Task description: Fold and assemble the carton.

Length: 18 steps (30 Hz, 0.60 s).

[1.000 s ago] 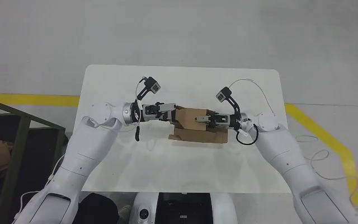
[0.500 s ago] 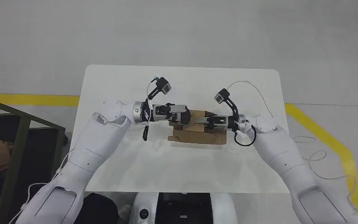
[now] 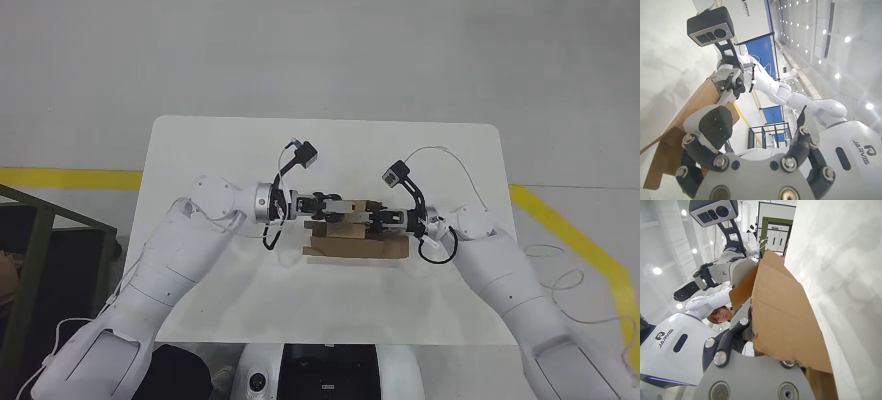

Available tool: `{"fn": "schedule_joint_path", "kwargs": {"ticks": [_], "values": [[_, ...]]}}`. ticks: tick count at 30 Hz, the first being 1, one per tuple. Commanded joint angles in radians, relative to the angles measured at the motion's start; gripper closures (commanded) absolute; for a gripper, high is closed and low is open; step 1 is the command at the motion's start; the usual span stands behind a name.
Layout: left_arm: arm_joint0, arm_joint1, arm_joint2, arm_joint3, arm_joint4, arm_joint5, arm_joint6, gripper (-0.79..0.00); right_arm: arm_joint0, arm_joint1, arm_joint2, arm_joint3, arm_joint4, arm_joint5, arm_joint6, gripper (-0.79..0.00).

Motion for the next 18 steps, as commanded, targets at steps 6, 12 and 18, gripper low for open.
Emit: {"fn": "schedule_joint_path", "kwargs": {"ticks": [6,12,18], "values": [[0.004,0.003,-0.012,-0.025,0.008,-0.002,0.004,-0.785,-0.003,0.002,0.003,-0.001,-0.003,-0.002,-0.002,0.0],[0.016,0.009,-0.03,-0.046,0.018,0.011,-0.002,-0.785,-0.002,0.002,0.002,-0.002,-0.012,-0.003,-0.003,0.0],[0.017,0.008,-0.013,-0.061,0.037,0.039,-0.015,-0.785,0.002,-0.002,-0.004,0.002,-0.012,-0.003,-0.003,0.0]]}}
